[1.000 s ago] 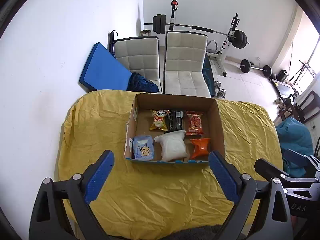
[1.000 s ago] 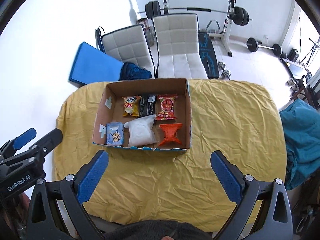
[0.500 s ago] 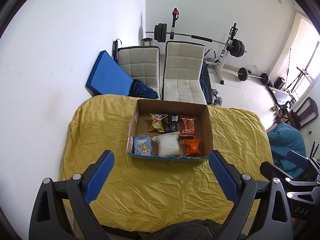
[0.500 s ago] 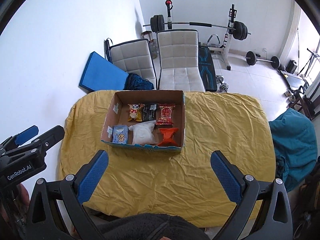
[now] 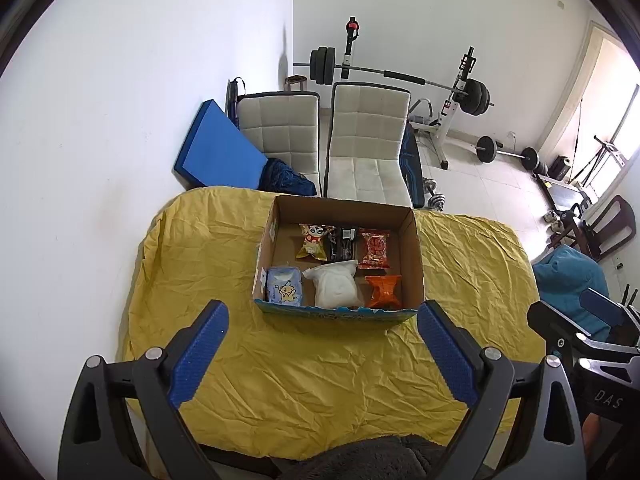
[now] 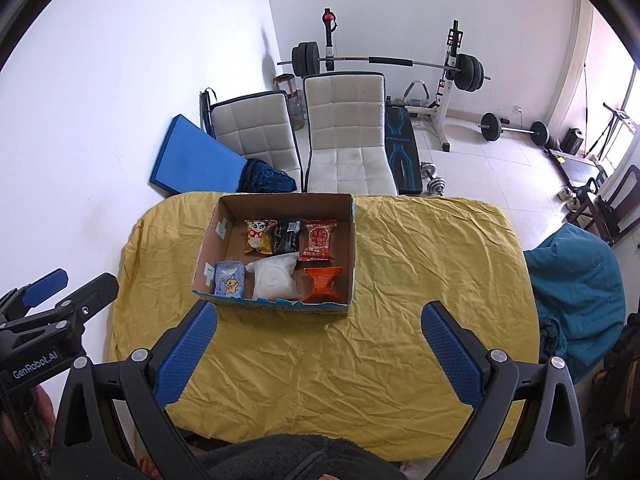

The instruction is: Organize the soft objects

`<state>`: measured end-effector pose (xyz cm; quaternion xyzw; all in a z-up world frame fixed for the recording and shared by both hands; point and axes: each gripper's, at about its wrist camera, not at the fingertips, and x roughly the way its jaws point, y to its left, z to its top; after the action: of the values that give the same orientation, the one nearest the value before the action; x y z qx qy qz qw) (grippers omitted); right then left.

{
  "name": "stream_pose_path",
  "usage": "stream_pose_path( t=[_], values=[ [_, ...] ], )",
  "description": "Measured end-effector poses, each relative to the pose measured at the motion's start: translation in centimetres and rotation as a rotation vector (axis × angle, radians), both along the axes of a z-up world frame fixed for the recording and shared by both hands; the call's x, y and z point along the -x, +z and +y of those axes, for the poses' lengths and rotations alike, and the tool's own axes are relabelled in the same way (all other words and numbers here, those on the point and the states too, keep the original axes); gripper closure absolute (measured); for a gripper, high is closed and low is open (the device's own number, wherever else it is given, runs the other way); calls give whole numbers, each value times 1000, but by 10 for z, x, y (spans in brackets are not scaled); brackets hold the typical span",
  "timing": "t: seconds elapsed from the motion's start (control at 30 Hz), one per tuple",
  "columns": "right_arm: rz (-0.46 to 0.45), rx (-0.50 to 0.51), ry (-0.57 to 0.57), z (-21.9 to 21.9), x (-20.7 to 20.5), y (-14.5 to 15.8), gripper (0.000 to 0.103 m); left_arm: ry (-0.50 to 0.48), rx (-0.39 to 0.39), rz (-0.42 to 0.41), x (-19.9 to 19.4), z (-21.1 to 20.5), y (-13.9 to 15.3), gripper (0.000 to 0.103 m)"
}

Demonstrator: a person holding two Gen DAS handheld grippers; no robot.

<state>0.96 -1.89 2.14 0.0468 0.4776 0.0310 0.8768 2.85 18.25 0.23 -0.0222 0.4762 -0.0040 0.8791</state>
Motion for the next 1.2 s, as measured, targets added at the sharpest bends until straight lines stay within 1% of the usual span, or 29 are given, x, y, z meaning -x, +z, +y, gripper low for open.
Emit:
stream_pose_path(
  t=[0.4,0.53,1.2],
  values=[
    [0,13,-11,-1,-3,-3,0,16,16,19,3,2,-1,6],
    [-5,21,-13,-2,-3,-4,0,20,4,12,2,2,-2,6],
    [-22,57,-69,-2,2,0,0,-1,7,14,3,0,-6,6]
  ],
)
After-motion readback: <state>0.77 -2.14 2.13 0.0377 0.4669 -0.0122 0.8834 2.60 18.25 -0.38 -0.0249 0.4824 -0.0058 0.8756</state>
